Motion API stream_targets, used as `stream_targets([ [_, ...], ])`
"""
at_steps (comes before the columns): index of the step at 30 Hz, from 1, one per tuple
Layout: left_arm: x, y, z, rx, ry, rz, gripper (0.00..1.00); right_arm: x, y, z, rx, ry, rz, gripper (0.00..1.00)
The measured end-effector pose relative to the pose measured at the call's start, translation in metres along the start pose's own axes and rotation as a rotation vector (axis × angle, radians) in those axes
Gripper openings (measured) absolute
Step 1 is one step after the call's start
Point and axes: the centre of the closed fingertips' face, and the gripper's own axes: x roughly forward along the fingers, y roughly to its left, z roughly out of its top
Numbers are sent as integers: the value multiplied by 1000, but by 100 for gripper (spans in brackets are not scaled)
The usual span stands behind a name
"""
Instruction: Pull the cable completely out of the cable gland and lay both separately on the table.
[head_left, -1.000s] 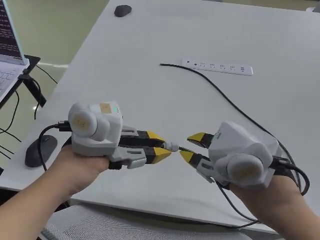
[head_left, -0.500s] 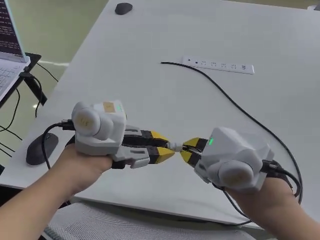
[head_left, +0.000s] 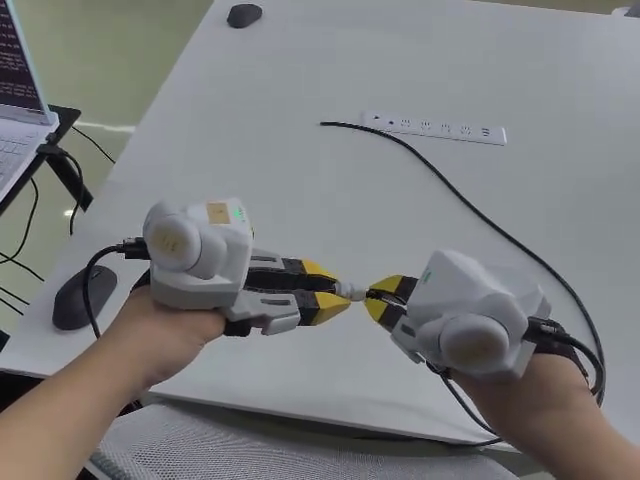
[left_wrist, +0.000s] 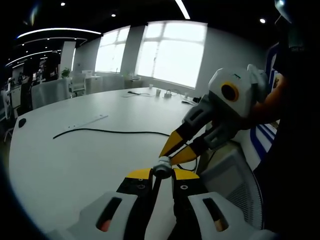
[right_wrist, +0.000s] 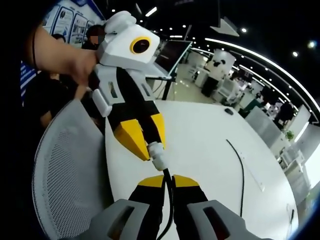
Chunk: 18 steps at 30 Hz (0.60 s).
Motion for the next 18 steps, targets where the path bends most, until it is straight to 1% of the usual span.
stream_targets([
  [3, 0, 1, 1, 1, -4, 1, 15, -1, -3, -4, 19, 6, -9, 0],
  [9, 1, 1, 4, 5, -10, 4, 15, -4, -12, -17, 119, 21, -29, 0],
  [10, 1, 1, 5, 6, -9, 4, 15, -5, -13, -18, 125, 23, -30, 0],
  [13, 1, 1, 5, 9, -7, 4, 15, -6, -15, -26, 183, 34, -39, 0],
  [16, 1, 0, 5, 11, -6, 7, 15, -7, -18, -33, 224, 39, -47, 0],
  [18, 1, 0, 6, 13, -6, 8, 15, -8, -19, -37, 262, 43, -45, 0],
])
